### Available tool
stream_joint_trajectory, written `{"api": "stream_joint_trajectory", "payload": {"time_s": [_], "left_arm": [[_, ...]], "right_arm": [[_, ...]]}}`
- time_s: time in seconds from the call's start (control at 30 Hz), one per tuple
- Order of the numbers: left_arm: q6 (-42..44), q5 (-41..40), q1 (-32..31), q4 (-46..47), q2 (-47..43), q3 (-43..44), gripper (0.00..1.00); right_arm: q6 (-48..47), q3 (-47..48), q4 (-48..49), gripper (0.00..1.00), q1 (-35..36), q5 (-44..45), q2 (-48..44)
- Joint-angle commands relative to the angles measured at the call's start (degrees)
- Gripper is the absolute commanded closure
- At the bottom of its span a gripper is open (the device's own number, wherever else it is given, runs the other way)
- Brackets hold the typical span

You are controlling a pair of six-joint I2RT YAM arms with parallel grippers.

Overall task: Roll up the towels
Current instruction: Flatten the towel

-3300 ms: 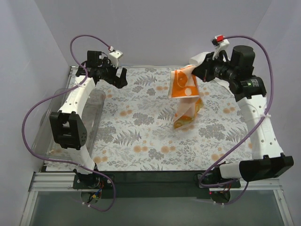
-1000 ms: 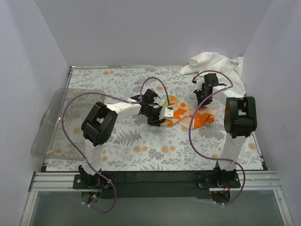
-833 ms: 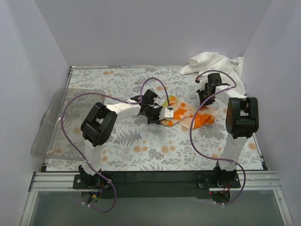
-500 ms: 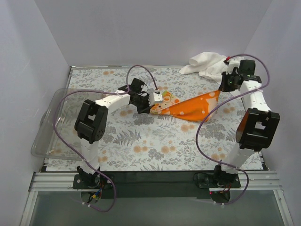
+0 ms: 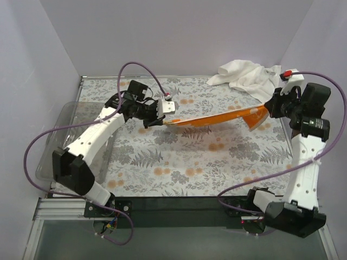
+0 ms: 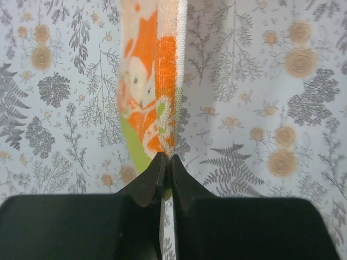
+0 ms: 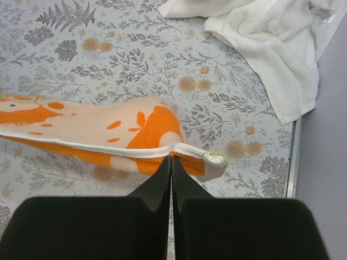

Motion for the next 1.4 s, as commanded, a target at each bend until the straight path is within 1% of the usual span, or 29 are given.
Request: {"api": "stream_joint_trajectory", "payload": {"time_s": [0.0, 0.03, 0.13, 0.2, 0.27, 0.37, 0.4, 0.43, 0.5, 0.53, 0.57, 0.6, 0.63, 0.67, 0.7, 0.73, 0.77, 0.8, 0.83, 0.87, 0.93, 0.97, 1.0, 1.03, 1.07, 1.1, 1.17, 1.2, 1.37], "left_arm": [[2.52, 2.64, 0.41, -8.62, -8.61, -1.53, 1.0], [2.78, 3.43, 0.5, -11.33, -10.1, -1.27, 1.0], [2.87, 4.32, 0.68, -15.74, -11.08, -0.12, 1.0], [1.29, 4.14, 1.03, -16.11, -10.74, -0.82, 1.0], [-0.89, 3.88, 1.56, -15.06, -8.63, -1.0, 1.0], [-3.8, 2.92, 4.1, -10.94, -0.82, 0.84, 1.0], [-5.46, 2.47, 5.33, -9.88, 4.51, 2.15, 1.0], [-6.17, 2.21, 5.95, -8.21, 7.09, 5.64, 1.0], [-8.54, 0.45, 7.35, -6.71, 12.89, 9.61, 0.99], [-8.64, 0.45, 7.62, -6.44, 18.57, 12.24, 0.98], [-8.56, 0.54, 7.8, -6.61, 21.24, 17.06, 0.98], [-9.08, -0.94, 7.97, -6.01, 23.52, 19.37, 0.92], [-10.65, -2.0, 8.15, -4.26, 28.16, 20.96, 0.88], [-11.1, -2.36, 8.41, -4.24, 30.29, 25.15, 0.82], [-11.8, -2.97, 9.2, -4.42, 32.93, 27.45, 0.71], [-12.68, -2.63, 9.73, -5.98, 35.04, 30.0, 0.64], [-14.25, -2.37, 10.34, -7.57, 39.24, 36.46, 0.55], [-15.22, -1.93, 11.65, -9.15, 40.58, 39.05, 0.49], [-16.19, -1.75, 12.28, -10.73, 41.38, 41.08, 0.28], [-17.51, -1.49, 12.89, -10.57, 40.78, 41.62, 0.27], [-17.61, -1.05, 14.04, -8.22, 37.89, 37.43, 0.27], [-15.95, -0.96, 14.04, -7.24, 36.05, 35.23, 0.29], [-15.15, -0.26, 13.95, -6.19, 31.85, 29.12, 0.31], [-14.02, 0.7, 14.04, -4.87, 29.81, 26.54, 0.34], [-13.4, 3.24, 13.95, -4.51, 28.05, 23.72, 0.44], [-10.0, 3.96, 13.6, -4.51, 24.72, 21.52, 0.49], [-7.6, 3.88, 12.55, -5.12, 22.07, 15.63, 0.61], [-4.72, 3.53, 11.24, -5.21, 21.01, 13.7, 0.64], [-0.73, 0.19, 6.49, -3.72, 17.05, 2.0, 0.72]], "right_arm": [[-1.02, -2.37, -4.33, 0.99, -0.07, 3.13, -8.97], [-1.11, -2.55, -5.91, 0.99, -0.07, 3.58, -11.78], [-0.59, -2.55, -7.33, 0.99, -0.07, 5.07, -14.26], [-0.5, -4.12, -7.07, 0.99, -0.16, 4.82, -13.66], [0.29, -6.23, -5.41, 0.99, -0.16, 4.99, -10.41], [2.4, -9.4, -1.19, 0.99, -0.07, 4.46, -2.78], [2.93, -10.27, 2.04, 0.99, 0.27, 4.11, -0.58], [3.28, -10.28, 3.64, 0.99, 0.63, 4.2, 3.62], [4.07, -10.02, 7.15, 0.99, 1.33, 4.11, 7.95], [4.6, -8.8, 9.78, 0.99, 1.77, 4.37, 12.32], [4.86, -7.31, 10.77, 0.99, 2.03, 4.37, 14.8], [5.21, -5.9, 12.17, 0.99, 2.3, 3.94, 17.26], [6.0, -4.67, 12.96, 0.96, 2.56, 3.76, 22.16], [6.35, -0.92, 12.97, 0.88, 2.91, 4.98, 24.99], [6.62, 0.95, 12.19, 0.78, 2.91, 5.34, 27.54], [6.19, 2.53, 12.18, 0.69, 2.91, 5.86, 30.18], [4.27, 4.46, 12.18, 0.6, 2.91, 7.43, 30.73], [3.47, 5.96, 10.53, 0.47, 2.91, 8.49, 31.17], [2.41, 7.72, 8.86, 0.46, 2.83, 9.2, 32.22], [0.32, 9.3, 6.75, 0.46, 2.83, 9.73, 32.75], [-1.89, 11.43, 1.74, 0.5, 2.74, 9.3, 32.41], [-3.12, 10.47, 0.94, 0.52, 2.74, 7.64, 31.53], [-5.92, 7.94, -0.72, 0.56, 2.91, 6.67, 30.57], [-7.16, 6.26, -1.78, 0.58, 3.18, 6.22, 28.82], [-8.31, 4.85, -2.84, 0.61, 3.61, 6.57, 27.93], [-11.02, 1.79, -5.11, 0.66, 4.49, 6.83, 27.14], [-12.88, -1.21, -6.8, 0.7, 5.63, 8.4, 24.94], [-13.59, -2.97, -8.11, 0.72, 6.68, 9.02, 24.32], [-15.62, -12.21, -8.73, 0.76, 9.85, 12.54, 21.86]]}}
